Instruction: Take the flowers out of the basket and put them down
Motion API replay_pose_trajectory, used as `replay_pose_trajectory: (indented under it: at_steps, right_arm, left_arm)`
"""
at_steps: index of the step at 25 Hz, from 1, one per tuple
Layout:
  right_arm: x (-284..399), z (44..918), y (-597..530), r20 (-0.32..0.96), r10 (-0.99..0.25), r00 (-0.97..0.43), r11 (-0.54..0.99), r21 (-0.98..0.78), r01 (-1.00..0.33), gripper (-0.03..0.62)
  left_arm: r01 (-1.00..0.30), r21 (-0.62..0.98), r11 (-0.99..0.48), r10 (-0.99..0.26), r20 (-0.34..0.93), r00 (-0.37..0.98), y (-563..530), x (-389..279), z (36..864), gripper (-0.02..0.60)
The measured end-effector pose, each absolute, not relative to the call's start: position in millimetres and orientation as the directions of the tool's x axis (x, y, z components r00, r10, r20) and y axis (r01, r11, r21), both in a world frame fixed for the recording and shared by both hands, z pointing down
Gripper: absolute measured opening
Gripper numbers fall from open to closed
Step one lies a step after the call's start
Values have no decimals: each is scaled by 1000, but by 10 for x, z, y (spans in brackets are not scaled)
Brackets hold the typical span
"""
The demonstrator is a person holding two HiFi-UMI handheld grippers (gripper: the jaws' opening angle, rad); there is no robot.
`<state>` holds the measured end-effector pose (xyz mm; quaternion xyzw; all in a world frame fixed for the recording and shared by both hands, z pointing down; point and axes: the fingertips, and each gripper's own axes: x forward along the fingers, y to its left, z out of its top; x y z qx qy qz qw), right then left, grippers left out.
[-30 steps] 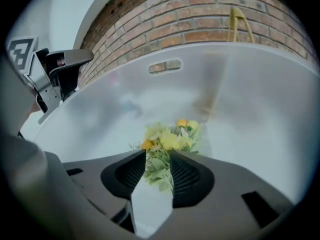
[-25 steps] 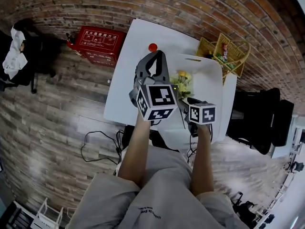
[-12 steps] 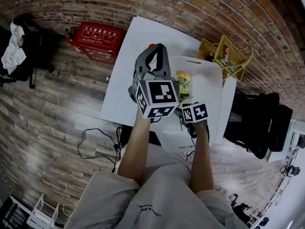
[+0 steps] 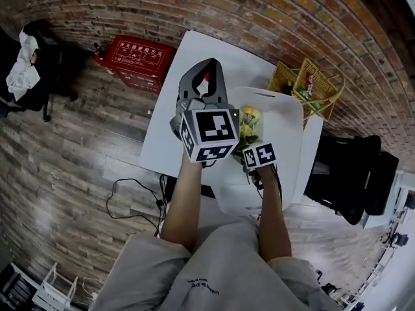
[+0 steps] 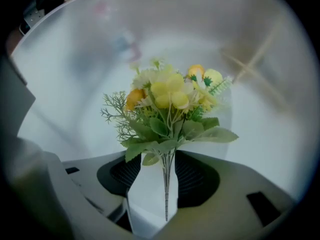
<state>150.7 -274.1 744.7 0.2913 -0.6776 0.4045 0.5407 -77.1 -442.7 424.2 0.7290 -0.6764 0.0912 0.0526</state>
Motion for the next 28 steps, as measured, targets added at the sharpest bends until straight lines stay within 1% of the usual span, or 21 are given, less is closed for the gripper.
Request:
replay_pose_trajectory:
  at_steps: [4, 10, 13, 15, 18, 24, 28]
  right_arm:
    - [1502, 7531, -2762, 971, 45, -234, 487, -226, -844, 238]
    - [1564, 7629, -2810, 983, 12, -181, 473, -165, -866, 235]
    - [1574, 7629, -2822, 984, 8, -179, 467, -163, -869, 208]
    - [1607, 7612, -2845, 987, -4, -163, 465, -143, -874, 156]
    - [1644, 7551, -2886, 989, -29, -148, 445, -120, -887, 101]
    - [1698, 7350, -2939, 988, -90, -127, 415, -79, -907, 80]
    - [1690, 7189, -2970, 981, -129, -148, 388, -87, -918, 75]
  left_arm:
    - [-997, -41, -65, -977, 204, 55, -4452, -826, 4253, 25]
    - [-998, -29, -49, -976, 212, 41, -4420, -910, 4300, 25]
    - [-999, -22, -31, -976, 217, 26, -4382, -984, 4332, 25]
    - [-999, -3, -33, -973, 228, 31, -4358, -996, 4373, 25]
    - [-999, -2, -37, -970, 242, 35, -4313, -1010, 4399, 25]
    - [-998, 2, -58, -972, 230, 57, -4215, -946, 4326, 25]
    - [-997, -1, -82, -973, 216, 79, -4181, -851, 4256, 25]
